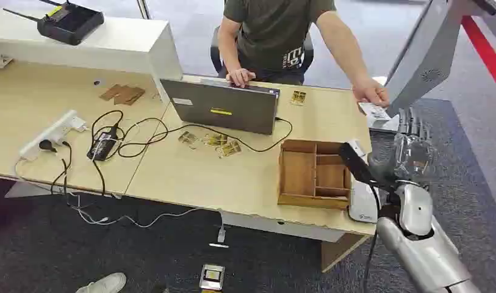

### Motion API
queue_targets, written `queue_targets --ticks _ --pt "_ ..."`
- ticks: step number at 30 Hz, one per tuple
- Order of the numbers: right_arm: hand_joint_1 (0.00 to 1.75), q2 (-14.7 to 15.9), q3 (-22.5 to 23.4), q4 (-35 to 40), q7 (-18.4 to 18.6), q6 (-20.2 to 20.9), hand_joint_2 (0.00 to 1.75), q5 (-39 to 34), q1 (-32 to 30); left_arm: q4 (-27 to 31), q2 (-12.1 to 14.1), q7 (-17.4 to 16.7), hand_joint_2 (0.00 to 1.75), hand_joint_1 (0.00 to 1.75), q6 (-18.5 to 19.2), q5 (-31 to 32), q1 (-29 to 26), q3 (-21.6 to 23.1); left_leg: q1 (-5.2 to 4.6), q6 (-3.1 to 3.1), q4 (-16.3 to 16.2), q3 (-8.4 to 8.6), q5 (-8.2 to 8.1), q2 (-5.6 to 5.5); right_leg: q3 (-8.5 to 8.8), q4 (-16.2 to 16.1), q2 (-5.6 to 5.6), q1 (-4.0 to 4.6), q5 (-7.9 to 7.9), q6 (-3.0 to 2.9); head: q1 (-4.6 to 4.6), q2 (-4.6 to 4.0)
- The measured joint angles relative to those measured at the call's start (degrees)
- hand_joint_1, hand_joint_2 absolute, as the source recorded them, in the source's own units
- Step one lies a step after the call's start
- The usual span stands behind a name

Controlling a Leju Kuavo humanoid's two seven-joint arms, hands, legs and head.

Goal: Pass the card to the sensor for recognition and then transmit it.

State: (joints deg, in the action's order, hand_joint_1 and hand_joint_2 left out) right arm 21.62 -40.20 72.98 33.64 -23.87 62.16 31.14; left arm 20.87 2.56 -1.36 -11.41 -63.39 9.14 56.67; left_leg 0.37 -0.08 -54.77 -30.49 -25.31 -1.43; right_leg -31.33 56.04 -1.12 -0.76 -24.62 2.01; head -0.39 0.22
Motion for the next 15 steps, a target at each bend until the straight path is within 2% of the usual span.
queue_targets --ticks 11,12,13,14,15 --pt "0.02 -3.1 -4.21 -6.89 -0.15 -4.41 1.75 2.77 3.95 0.2 0.02 -1.49 1.75 0.0 -0.85 -0.26 0.14 0.09 0.0 0.0 0.0 0.01 0.0 0.01 -0.01 0.01 0.0 0.01 0.0 0.0 0.0 0.0" --pt "0.99 -3.32 -4.43 -7.38 -0.18 -4.74 1.75 2.8 4.2 0.2 0.02 -1.51 1.75 0.0 -0.87 -0.26 0.16 0.09 0.0 0.0 0.0 0.01 0.0 0.01 -0.01 0.01 0.0 0.01 0.0 0.0 0.0 0.0" --pt "1.62 -3.54 -4.65 -7.82 -0.22 -4.87 1.75 2.82 4.34 0.2 0.02 -1.48 1.75 0.0 -0.9 -0.26 0.19 0.11 0.0 0.0 0.0 0.01 0.0 0.0 -0.01 0.0 0.0 0.01 0.0 0.0 0.0 0.0" --pt "1.62 -3.8 -4.87 -8.21 -0.22 -4.9 1.75 2.82 4.48 0.22 0.02 -1.51 1.75 0.0 -0.96 -0.26 0.2 0.11 0.0 0.0 0.0 0.01 0.0 0.0 -0.01 0.0 0.0 0.01 0.0 0.0 -0.02 0.0" --pt "1.75 -3.98 -5.09 -8.7 -0.24 -4.9 1.75 2.8 4.61 0.22 0.02 -1.51 1.75 0.0 -0.96 -0.26 0.2 0.11 0.0 0.0 0.0 0.01 0.0 0.01 -0.01 0.0 0.0 0.01 0.0 0.0 0.0 0.0"
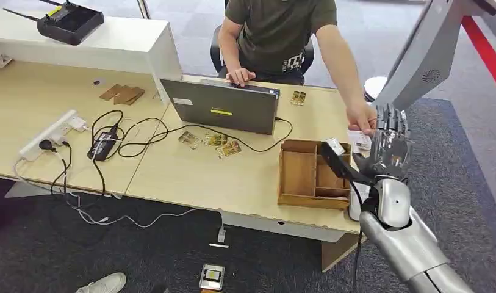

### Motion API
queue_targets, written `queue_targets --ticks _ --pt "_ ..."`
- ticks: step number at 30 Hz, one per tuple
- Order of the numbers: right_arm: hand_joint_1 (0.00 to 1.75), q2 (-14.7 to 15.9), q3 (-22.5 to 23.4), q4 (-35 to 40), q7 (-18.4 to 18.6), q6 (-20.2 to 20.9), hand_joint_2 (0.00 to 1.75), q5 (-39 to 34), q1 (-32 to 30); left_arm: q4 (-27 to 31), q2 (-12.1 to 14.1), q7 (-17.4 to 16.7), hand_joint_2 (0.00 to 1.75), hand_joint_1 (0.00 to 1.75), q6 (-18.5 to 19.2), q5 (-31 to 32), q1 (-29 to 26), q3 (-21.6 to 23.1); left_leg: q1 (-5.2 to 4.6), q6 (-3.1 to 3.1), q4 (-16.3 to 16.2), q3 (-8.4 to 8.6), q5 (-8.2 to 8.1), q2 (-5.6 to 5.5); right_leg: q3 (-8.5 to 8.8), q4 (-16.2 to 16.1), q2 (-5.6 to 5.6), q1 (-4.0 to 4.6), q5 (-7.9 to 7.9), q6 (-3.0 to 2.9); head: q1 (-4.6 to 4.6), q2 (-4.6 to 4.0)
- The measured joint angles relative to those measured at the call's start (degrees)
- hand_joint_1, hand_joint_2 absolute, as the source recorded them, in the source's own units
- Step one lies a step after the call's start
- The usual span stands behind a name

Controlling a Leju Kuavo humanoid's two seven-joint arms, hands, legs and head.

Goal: Pass the card to the sensor for recognition and then transmit it.

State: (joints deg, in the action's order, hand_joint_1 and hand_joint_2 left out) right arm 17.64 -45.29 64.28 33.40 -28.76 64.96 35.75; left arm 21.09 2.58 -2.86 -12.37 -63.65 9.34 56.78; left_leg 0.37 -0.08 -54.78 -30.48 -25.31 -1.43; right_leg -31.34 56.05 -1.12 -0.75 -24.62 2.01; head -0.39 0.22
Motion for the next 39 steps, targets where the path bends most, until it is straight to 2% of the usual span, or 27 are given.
queue_targets --ticks 12,20,22,27,31,35,39 --pt "1.75 -1.49 -2.3 -3.87 -0.76 0.22 1.75 -1.11 0.96 0.0 0.02 -0.55 1.75 0.0 0.22 -0.35 0.27 0.02 0.0 0.0 0.0 0.01 0.0 0.0 -0.01 0.0 0.0 0.0 0.0 0.0 0.0 0.0" --pt "1.75 -1.27 -3.21 -2.18 -0.04 -0.2 1.75 -1.71 0.57 0.0 0.2 0.0 1.75 0.0 0.44 -0.7 0.43 0.02 0.0 0.0 -0.01 0.04 0.0 0.02 -0.02 -0.01 -0.01 0.0 0.0 0.0 0.02 0.0" --pt "1.75 -0.98 -3.13 -0.92 -0.29 -2.39 1.75 -4.82 -0.26 0.0 0.24 0.2 1.75 0.0 0.44 -0.96 0.41 0.02 0.0 0.0 -0.01 0.04 0.0 0.01 -0.03 -0.01 -0.01 0.0 0.0 0.0 0.0 0.0" --pt "1.75 0.33 -1.52 3.05 -4.46 -9.14 1.75 -19.82 -4.55 -0.02 0.5 1.09 1.75 0.0 0.17 -1.79 0.16 0.02 0.0 0.0 -0.01 0.04 -0.02 0.03 0.0 -0.04 -0.01 0.0 -0.01 0.0 -0.02 0.0" --pt "1.75 1.27 1.31 6.11 -8.43 -9.53 1.75 -25.5 -10.01 -0.02 0.7 1.88 1.75 0.0 -0.24 -2.95 -0.38 0.0 0.0 0.0 -0.01 0.03 -0.04 0.02 0.0 -0.05 -0.01 0.0 -0.02 0.0 0.0 0.0" --pt "1.75 1.49 5.18 8.48 -12.11 -9.55 1.75 -28.05 -16.11 -0.02 1.03 2.86 1.75 0.0 -0.46 -4.35 -1.0 -0.09 0.0 0.0 -0.01 0.03 -0.08 0.02 0.01 -0.05 -0.01 0.0 -0.06 0.0 0.0 0.0" --pt "1.75 1.53 8.04 9.13 -13.79 -9.55 1.75 -32.33 -20.76 -0.02 1.31 3.65 1.75 0.0 -0.87 -5.86 -1.8 -0.13 0.0 0.0 0.0 0.02 -0.09 0.06 -0.01 -0.05 -0.01 0.0 -0.07 -0.01 0.0 0.0"
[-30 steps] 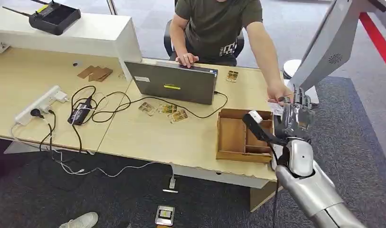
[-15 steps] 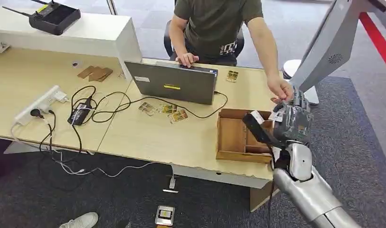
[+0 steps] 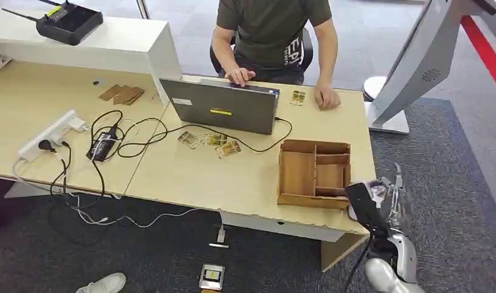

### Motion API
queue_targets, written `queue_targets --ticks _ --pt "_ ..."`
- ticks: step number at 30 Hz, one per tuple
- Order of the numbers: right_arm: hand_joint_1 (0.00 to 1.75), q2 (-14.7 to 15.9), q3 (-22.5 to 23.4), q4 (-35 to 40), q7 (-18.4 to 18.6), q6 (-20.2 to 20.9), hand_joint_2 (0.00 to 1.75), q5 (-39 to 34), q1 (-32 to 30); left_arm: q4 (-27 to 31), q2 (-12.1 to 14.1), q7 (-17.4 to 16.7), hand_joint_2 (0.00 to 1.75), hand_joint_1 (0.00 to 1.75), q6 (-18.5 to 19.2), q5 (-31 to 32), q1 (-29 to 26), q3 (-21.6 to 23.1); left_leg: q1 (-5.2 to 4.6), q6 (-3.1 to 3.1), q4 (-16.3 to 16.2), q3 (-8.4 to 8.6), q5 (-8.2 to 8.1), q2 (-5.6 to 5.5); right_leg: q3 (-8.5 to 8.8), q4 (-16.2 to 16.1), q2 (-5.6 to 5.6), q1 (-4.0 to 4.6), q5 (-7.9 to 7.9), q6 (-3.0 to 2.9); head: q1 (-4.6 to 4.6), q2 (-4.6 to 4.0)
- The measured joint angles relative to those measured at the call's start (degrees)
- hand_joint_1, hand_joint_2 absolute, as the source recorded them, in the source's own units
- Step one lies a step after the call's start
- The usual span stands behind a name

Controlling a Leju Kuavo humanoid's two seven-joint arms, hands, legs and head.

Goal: Pass the card to the sensor for recognition and then transmit it.

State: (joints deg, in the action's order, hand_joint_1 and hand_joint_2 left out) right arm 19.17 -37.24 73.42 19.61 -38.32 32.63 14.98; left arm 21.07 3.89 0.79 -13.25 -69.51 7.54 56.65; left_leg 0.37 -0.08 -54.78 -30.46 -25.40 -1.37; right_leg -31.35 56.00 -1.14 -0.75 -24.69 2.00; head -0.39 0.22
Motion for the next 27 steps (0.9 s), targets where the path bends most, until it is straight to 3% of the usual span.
queue_targets --ticks 8,11,17,27 --pt "1.75 -0.28 0.81 -2.62 -1.14 0.2 1.75 -2.79 -2.46 0.06 0.31 1.18 1.75 0.0 -1.4 -2.84 -1.32 0.0 0.0 0.0 0.0 0.02 0.0 0.03 0.01 0.01 -0.01 0.0 0.0 0.0 0.0 0.0" --pt "1.75 -0.5 0.5 -3.83 0.92 1.09 1.75 -1.44 -2.46 0.26 0.44 1.2 1.75 0.0 -1.75 -3.8 -1.72 0.0 0.0 0.0 0.0 0.02 0.01 0.02 0.01 0.01 -0.01 0.0 0.0 0.0 0.0 0.0" --pt "1.75 -0.57 -0.33 -5.05 6.54 6.67 1.75 0.62 -2.35 0.7 0.83 0.94 1.75 0.0 -2.23 -5.42 -1.88 0.13 0.0 0.0 0.0 0.01 0.0 0.01 0.02 0.01 -0.01 0.0 0.0 0.0 0.0 0.0" --pt "1.75 -0.55 -1.79 -4.74 9.05 8.92 1.75 2.89 -2.15 1.73 1.25 1.57 1.75 0.0 -3.21 -7.49 -2.44 0.76 0.0 0.0 0.0 0.02 0.01 0.02 0.02 0.01 -0.01 0.0 0.0 0.0 0.0 0.0"
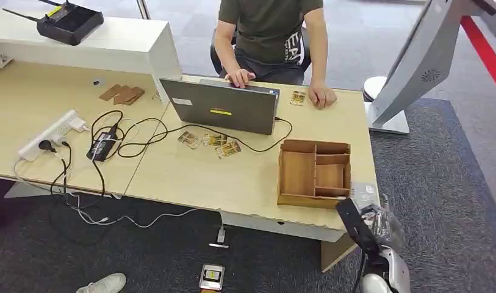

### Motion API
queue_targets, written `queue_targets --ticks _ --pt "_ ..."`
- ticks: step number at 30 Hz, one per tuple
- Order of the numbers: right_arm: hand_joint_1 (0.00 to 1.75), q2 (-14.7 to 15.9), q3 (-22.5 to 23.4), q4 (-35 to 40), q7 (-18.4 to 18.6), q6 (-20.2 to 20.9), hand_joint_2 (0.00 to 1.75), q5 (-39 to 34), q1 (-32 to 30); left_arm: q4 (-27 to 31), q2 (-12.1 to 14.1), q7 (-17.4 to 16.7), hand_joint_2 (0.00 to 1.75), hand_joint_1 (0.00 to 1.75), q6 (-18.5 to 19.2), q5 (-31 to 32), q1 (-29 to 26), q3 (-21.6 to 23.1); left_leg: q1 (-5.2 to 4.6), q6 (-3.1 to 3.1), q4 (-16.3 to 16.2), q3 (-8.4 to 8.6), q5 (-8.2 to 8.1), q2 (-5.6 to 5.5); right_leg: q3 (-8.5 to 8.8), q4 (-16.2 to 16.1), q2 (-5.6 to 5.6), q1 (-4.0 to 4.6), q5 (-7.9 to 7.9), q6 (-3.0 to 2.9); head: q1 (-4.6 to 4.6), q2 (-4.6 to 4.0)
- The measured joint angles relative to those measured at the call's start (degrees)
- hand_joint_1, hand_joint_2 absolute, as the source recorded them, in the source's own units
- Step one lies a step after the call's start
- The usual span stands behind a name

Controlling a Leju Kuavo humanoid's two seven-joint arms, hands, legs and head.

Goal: Pass the card to the sensor for recognition and then transmit it.

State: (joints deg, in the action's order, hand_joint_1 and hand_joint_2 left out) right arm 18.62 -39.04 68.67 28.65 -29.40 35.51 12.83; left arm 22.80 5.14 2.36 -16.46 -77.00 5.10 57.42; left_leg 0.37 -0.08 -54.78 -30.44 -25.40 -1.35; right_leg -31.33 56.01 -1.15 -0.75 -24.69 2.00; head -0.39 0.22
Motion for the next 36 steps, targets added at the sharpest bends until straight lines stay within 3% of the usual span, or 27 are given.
queue_targets --ticks 10,18,27,36 --pt "1.75 1.73 0.46 7.9 4.18 -0.85 1.75 9.47 -0.61 1.09 0.7 0.87 1.75 0.0 -0.48 -3.02 -0.01 2.25 -0.01 0.0 0.0 0.02 0.0 0.02 0.0 0.0 0.0 -0.01 0.0 0.0 0.02 0.0" --pt "1.75 1.94 0.68 15.02 3.26 -0.04 1.75 13.07 0.57 1.77 1.14 0.79 1.75 0.0 -0.44 -3.59 0.19 4.4 0.0 0.0 0.0 0.01 0.01 0.01 0.02 0.03 0.0 0.0 0.0 0.0 0.0 0.0" --pt "1.75 -2.25 -2.08 14.14 -1.22 6.19 1.75 15.92 8.12 2.6 1.25 -1.75 1.75 0.0 -0.96 -2.3 1.95 6.64 0.01 0.03 0.0 0.01 0.07 -0.04 0.04 0.07 0.0 0.01 0.04 -0.03 -0.02 0.0" --pt "1.75 -5.94 -5.66 10.12 0.85 10.99 1.75 16.11 17.26 3.04 1.18 -4.02 1.75 0.0 0.11 0.7 3.84 8.5 0.01 0.03 0.0 -0.01 0.08 -0.03 -0.01 0.08 0.0 0.01 0.04 -0.03 0.0 0.0"
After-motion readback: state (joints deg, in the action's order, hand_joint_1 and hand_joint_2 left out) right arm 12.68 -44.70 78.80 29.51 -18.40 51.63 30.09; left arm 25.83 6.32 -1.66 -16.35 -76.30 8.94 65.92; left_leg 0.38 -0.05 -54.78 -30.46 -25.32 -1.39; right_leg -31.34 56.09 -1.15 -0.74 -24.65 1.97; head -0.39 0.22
